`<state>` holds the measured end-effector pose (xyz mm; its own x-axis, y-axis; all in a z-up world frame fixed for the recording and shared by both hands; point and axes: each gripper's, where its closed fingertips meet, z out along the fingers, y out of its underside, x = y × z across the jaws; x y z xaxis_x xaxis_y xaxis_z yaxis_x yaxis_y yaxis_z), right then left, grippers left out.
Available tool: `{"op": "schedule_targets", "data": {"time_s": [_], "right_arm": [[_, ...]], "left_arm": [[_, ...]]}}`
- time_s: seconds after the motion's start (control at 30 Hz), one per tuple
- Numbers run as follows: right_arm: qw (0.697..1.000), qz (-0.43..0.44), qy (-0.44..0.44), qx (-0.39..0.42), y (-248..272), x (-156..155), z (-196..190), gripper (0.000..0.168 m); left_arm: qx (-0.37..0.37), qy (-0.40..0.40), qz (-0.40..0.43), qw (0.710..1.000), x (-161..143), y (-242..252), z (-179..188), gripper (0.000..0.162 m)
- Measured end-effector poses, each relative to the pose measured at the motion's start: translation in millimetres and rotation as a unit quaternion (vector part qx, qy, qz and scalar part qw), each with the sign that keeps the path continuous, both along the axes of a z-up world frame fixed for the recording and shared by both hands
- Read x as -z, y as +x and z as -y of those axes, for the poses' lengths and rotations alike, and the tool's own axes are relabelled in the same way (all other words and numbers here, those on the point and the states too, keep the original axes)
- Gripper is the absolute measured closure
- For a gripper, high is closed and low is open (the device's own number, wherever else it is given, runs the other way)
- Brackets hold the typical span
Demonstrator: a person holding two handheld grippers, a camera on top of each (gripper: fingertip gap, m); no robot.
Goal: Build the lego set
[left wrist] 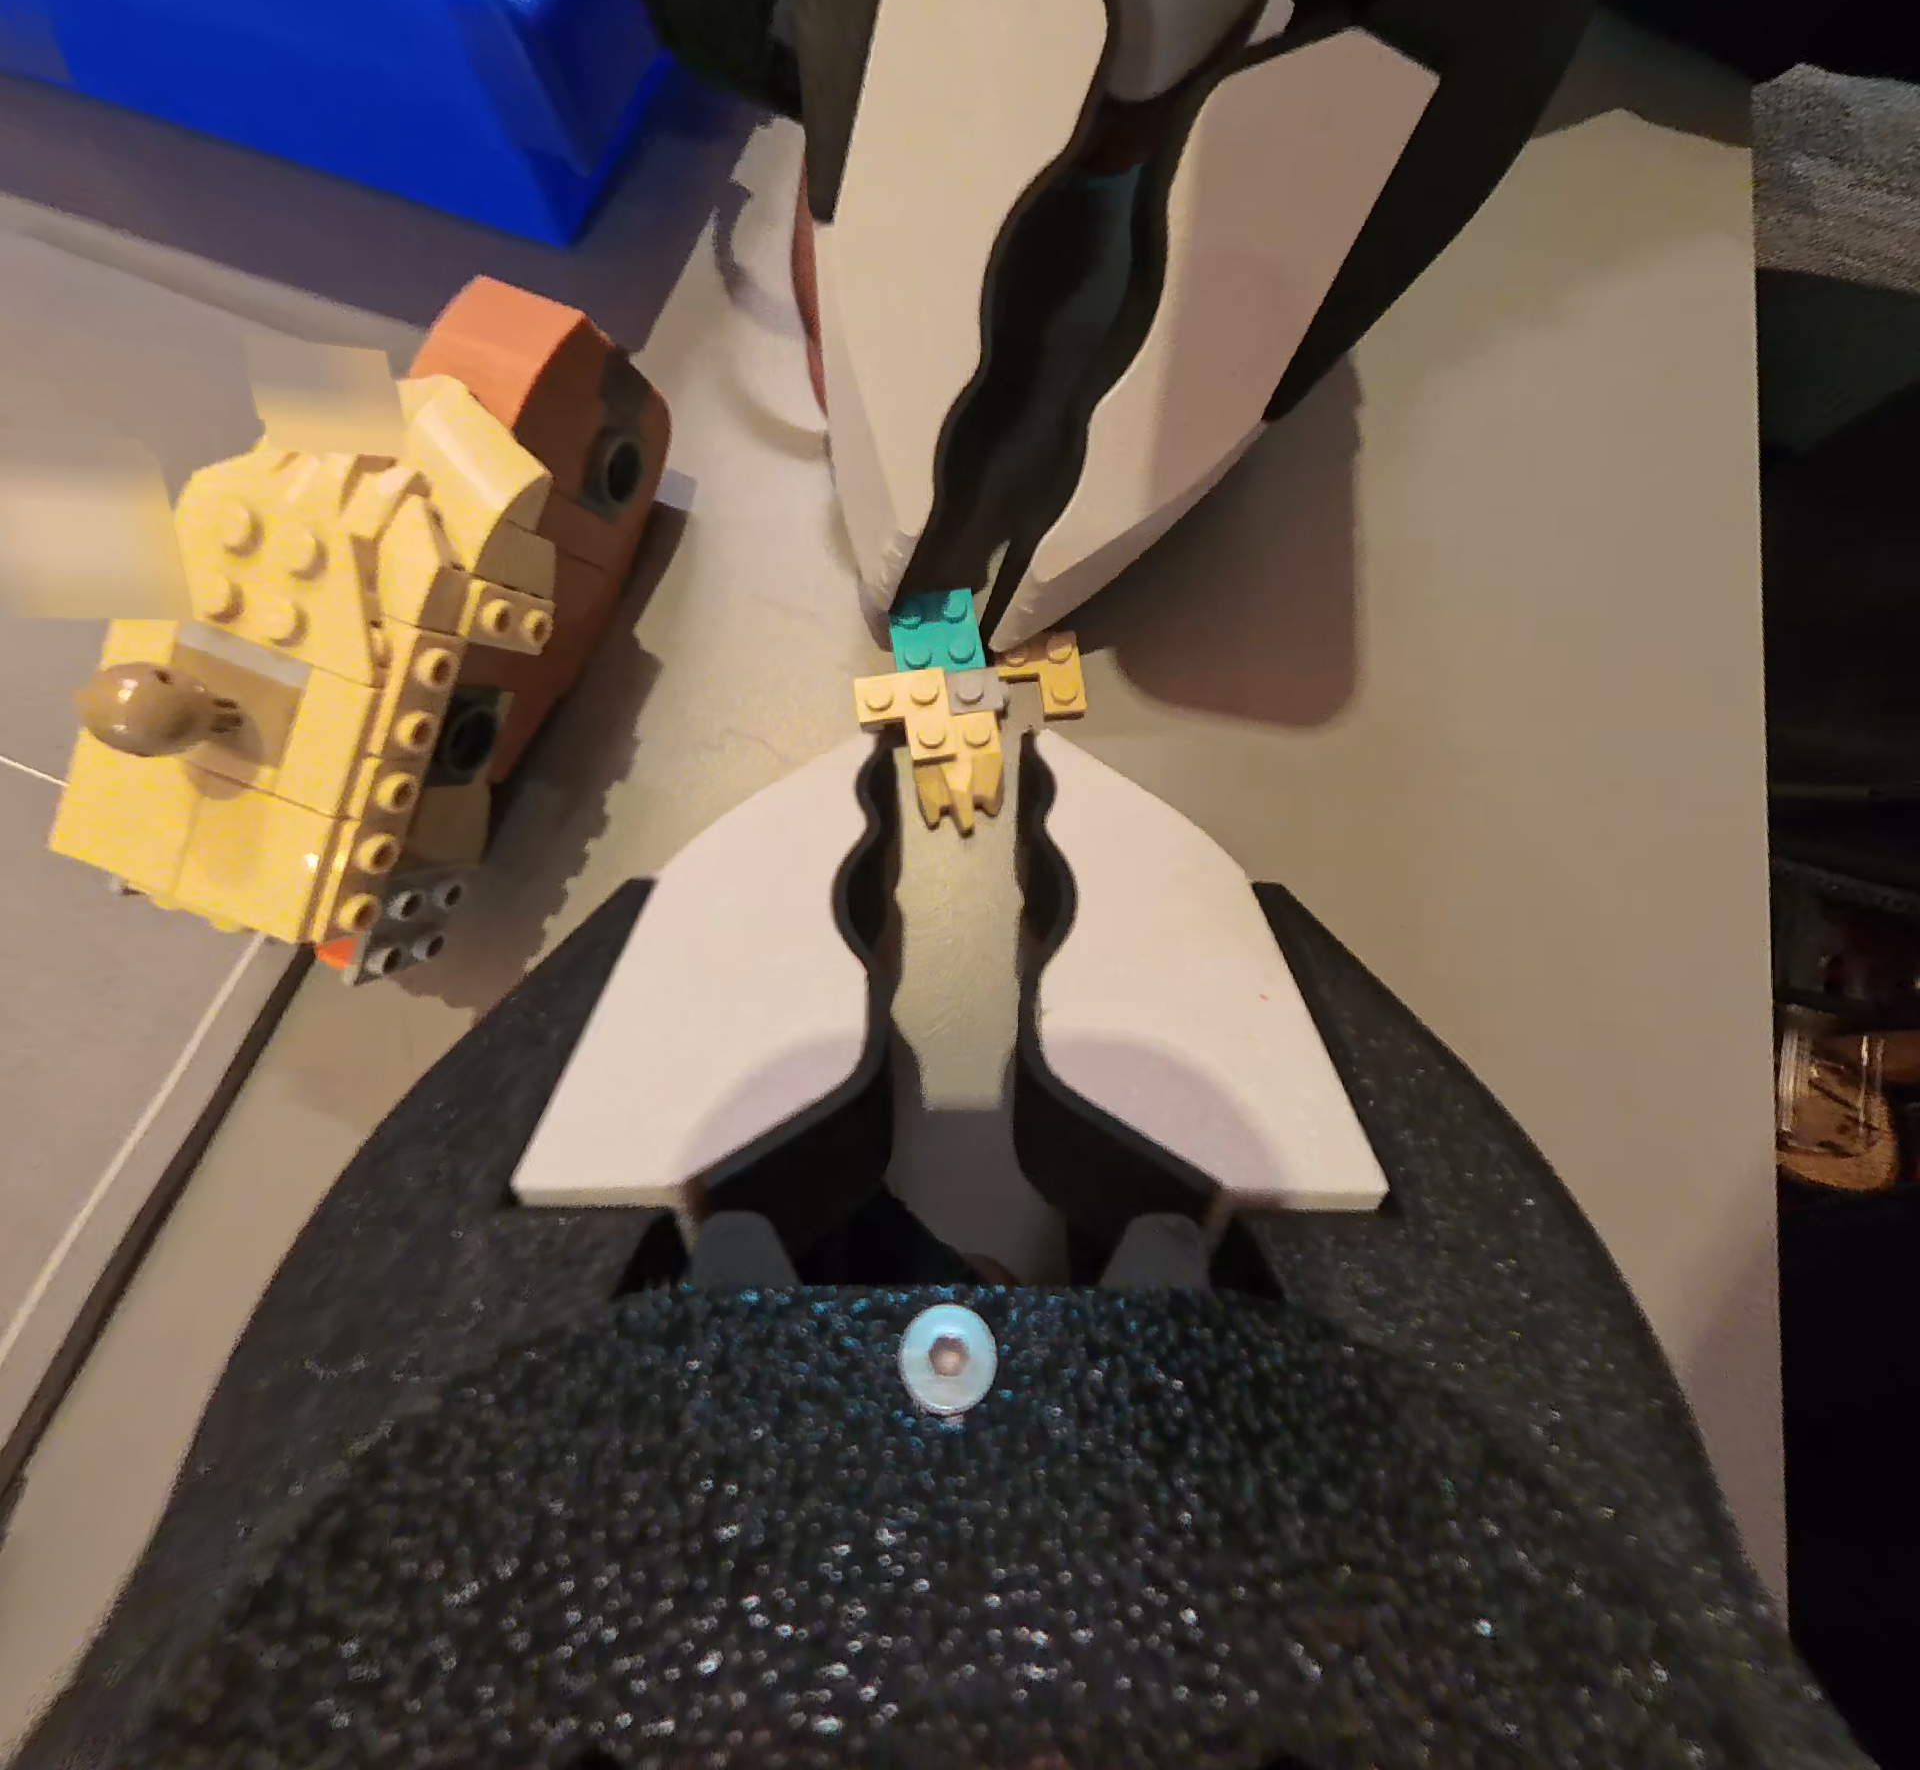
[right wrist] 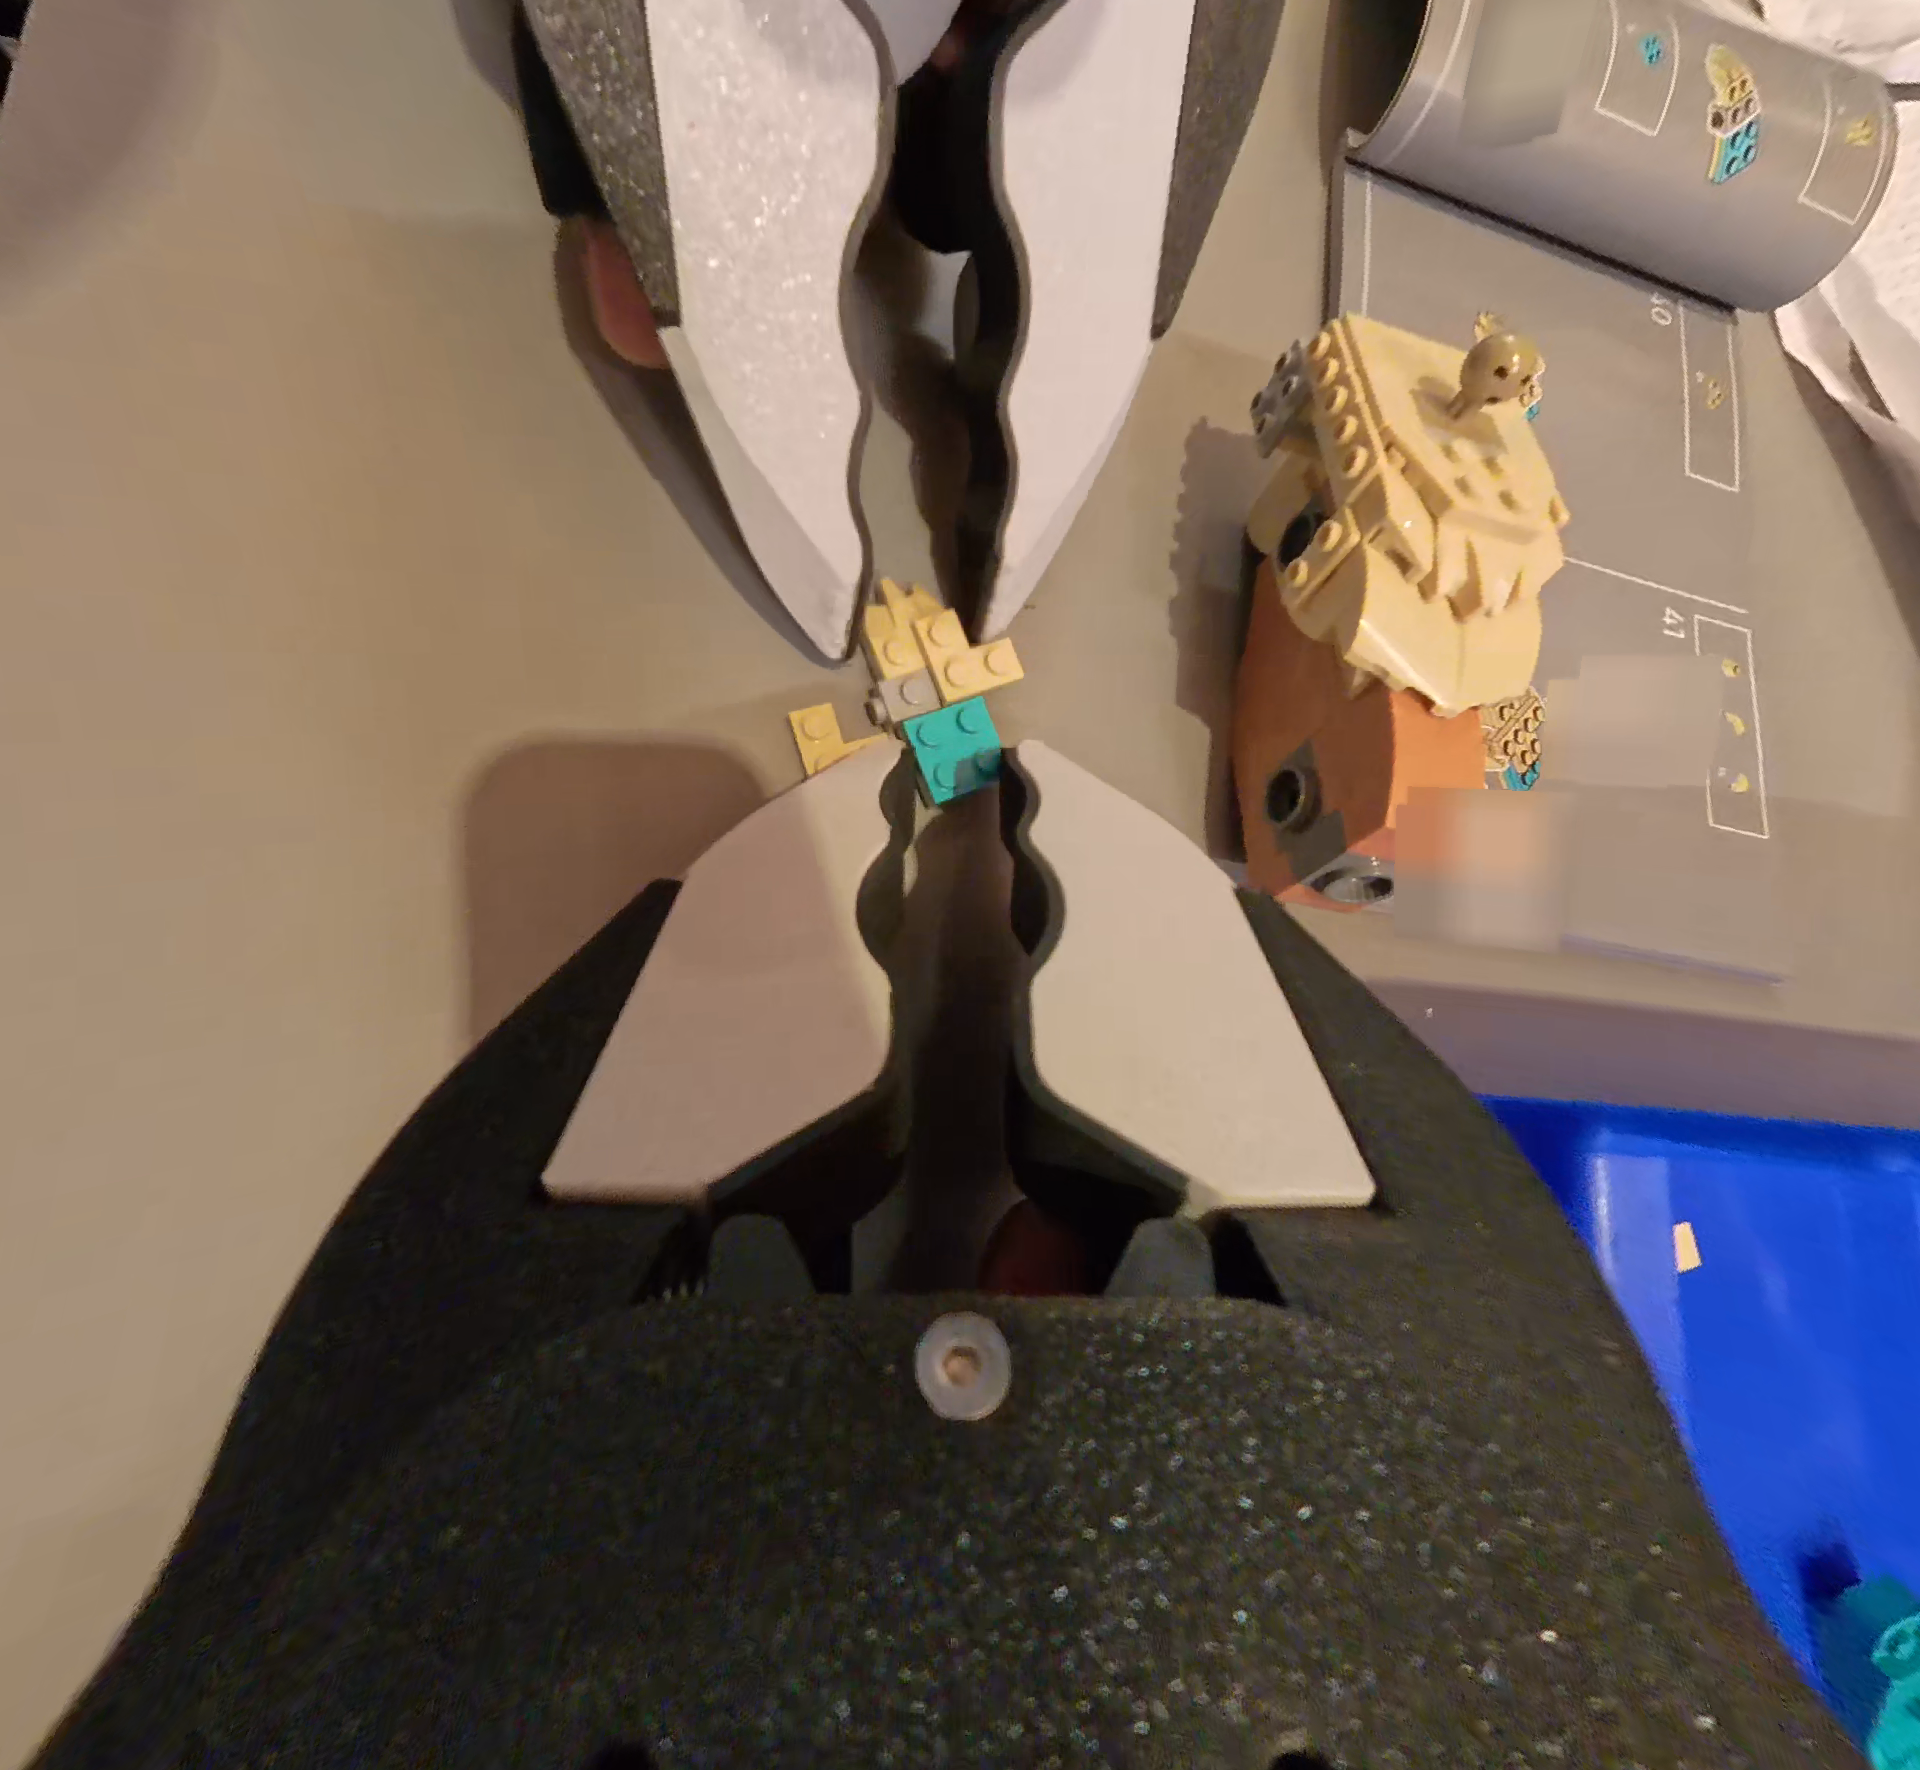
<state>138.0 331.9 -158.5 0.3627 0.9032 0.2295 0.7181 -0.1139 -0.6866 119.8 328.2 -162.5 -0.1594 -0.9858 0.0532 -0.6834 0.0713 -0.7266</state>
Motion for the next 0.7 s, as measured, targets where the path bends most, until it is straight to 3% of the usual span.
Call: {"op": "schedule_targets", "data": {"time_s": [0.47,0.5,0.7], "right_arm": [[0.995,-0.089,-0.001,0.033,-1.3,-19.0,-2.5,0.156],[0.995,-0.095,0.002,0.037,-0.7,-21.2,-4.0,0.168],[0.993,-0.108,0.009,0.049,3.8,-24.9,-6.7,0.168]], "left_arm": [[-0.021,0.008,0.023,0.999,-6.1,1.2,-10.1,0.135],[-0.021,0.006,0.026,0.999,-7.2,1.2,-10.3,0.136],[-0.030,-0.010,0.025,0.999,-7.4,0.5,-14.2,0.135]]}}
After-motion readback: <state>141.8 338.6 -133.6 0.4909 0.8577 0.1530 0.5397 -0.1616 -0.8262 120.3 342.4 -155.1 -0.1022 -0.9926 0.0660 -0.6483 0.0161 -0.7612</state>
